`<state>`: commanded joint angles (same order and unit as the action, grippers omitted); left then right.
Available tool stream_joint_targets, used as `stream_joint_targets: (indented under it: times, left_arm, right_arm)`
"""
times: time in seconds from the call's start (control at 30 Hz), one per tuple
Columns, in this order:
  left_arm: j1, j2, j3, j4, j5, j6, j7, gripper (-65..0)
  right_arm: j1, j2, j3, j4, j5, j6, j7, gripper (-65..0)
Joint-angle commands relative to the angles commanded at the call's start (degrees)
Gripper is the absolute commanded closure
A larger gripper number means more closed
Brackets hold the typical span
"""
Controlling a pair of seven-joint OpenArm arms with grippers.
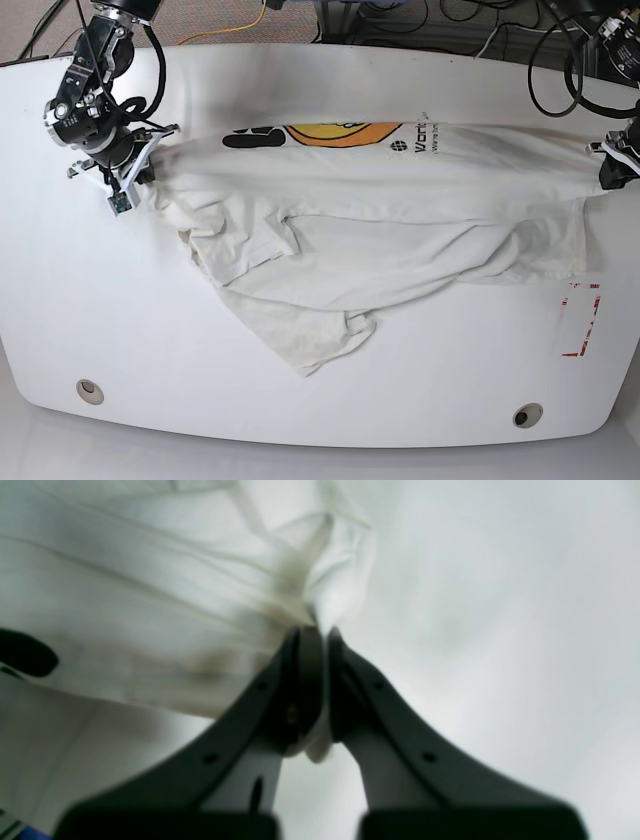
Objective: Layout the t-shirt on the table in an organized manner, then fold the t-shirt properly
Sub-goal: 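Lower the stretched shirt onto the table with both grippers, then open the right gripper and regrasp the shirt edge nearer the hem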
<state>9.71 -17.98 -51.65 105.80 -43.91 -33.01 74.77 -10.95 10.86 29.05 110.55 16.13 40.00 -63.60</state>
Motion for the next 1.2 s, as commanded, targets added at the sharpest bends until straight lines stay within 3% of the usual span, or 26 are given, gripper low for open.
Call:
stream_joint_targets:
  times: [0.13, 0.23, 0.4, 0.43, 0.5, 0.6, 0.97, 1.2]
  left_arm:
    - [1.67, 0.0, 0.0, 0.09, -0.09, 0.0, 0.09, -1.1]
    - [3.25, 0.0, 0.09, 0.18, -0.09, 0.0, 0.35, -3.5]
    - [5.1, 0.0, 0.18, 0.18, 0.18, 0.0, 0.35, -20.4]
    - [5.63, -0.09, 0.09, 0.18, 0.18, 0.09, 0.35, -27.1]
    - [6.24, -0.09, 0.09, 0.18, 0.18, 0.18, 0.35, -33.9]
    - [6.59, -0.09, 0.0, 0.18, 0.18, 0.26, 0.35, -37.4]
    - [5.71, -2.64, -0.09, 0.62, -0.79, -0.09, 0.44, -37.4]
    - [-0.7, -6.07, -0.09, 0.79, -9.05, 0.09, 2.37, -37.4]
  right_arm:
    - [-1.32, -0.79, 0.0, 0.09, -0.09, 0.0, 0.0, -3.3]
    - [-2.29, -1.05, 0.0, 0.09, -0.09, 0.0, 0.0, -15.9]
    - [-2.99, -1.14, 0.0, 0.18, -0.09, 0.0, 0.0, -38.8]
    - [-2.99, -1.14, 0.0, 0.18, -0.09, 0.0, 0.0, -45.8]
    - [-2.99, -1.14, 0.09, 0.18, -0.09, 0.0, 0.0, -53.1]
    - [-2.64, -1.14, 1.76, 0.35, 0.09, 0.0, 0.0, -61.2]
    - [2.55, -0.97, 4.04, 1.32, 0.0, 0.0, -0.18, -62.1]
    - [10.46, -0.97, 3.69, -0.88, -0.09, 0.0, -0.18, -62.1]
